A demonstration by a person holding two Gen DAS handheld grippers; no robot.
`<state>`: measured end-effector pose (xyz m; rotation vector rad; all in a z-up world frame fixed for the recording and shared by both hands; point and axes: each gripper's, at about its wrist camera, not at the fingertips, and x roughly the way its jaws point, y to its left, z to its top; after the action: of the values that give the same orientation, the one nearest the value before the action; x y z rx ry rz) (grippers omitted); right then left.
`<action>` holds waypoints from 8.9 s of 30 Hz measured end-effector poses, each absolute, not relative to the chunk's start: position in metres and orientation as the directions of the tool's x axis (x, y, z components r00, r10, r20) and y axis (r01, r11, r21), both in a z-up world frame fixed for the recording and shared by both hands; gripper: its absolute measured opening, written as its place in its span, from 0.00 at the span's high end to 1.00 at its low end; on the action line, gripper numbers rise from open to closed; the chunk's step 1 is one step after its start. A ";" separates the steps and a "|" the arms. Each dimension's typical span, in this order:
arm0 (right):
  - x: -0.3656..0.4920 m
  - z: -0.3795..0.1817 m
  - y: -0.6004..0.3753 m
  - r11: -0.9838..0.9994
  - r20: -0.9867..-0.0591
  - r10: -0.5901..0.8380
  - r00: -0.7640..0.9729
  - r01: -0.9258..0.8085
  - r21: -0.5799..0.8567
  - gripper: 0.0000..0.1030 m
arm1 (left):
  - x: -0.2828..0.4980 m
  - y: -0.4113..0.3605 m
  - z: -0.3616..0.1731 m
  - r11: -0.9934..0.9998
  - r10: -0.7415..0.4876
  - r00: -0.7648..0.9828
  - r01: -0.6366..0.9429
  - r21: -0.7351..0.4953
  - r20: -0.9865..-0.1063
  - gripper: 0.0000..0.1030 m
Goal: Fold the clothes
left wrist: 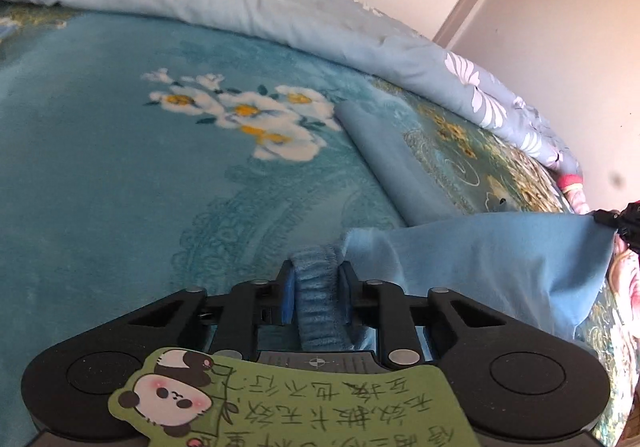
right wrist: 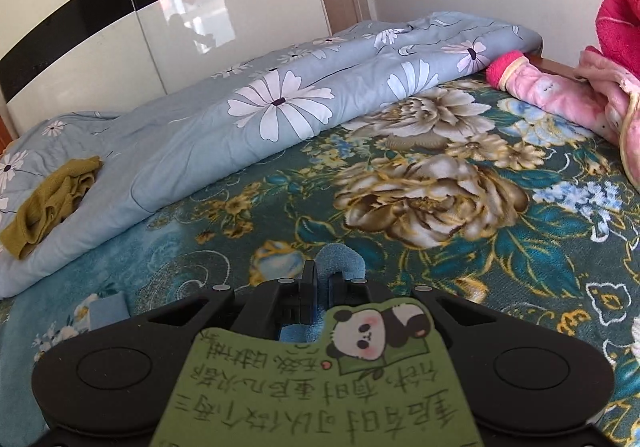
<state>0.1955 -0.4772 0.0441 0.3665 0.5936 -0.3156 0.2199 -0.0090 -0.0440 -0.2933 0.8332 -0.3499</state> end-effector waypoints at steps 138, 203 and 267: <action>0.112 -0.022 -0.470 0.783 -0.677 -0.074 0.733 0.462 0.416 0.55 | 0.151 0.019 -0.042 0.960 -0.235 0.655 0.041 -0.277 -0.718 0.43; -0.013 0.018 -0.545 0.703 -0.466 -0.209 0.860 0.463 0.540 0.95 | 0.074 0.098 -0.002 0.954 -0.081 0.784 -0.117 -0.275 -0.616 0.81; 0.347 -0.002 -0.327 0.905 -0.583 0.324 0.746 -0.066 0.419 0.95 | 0.205 0.122 -0.032 0.971 -0.035 0.761 -0.127 -0.202 -0.647 0.80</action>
<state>0.3467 -0.3271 -0.0015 0.3902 0.7009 0.2191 0.2050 0.1220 -0.0324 -0.2405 0.7054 0.0505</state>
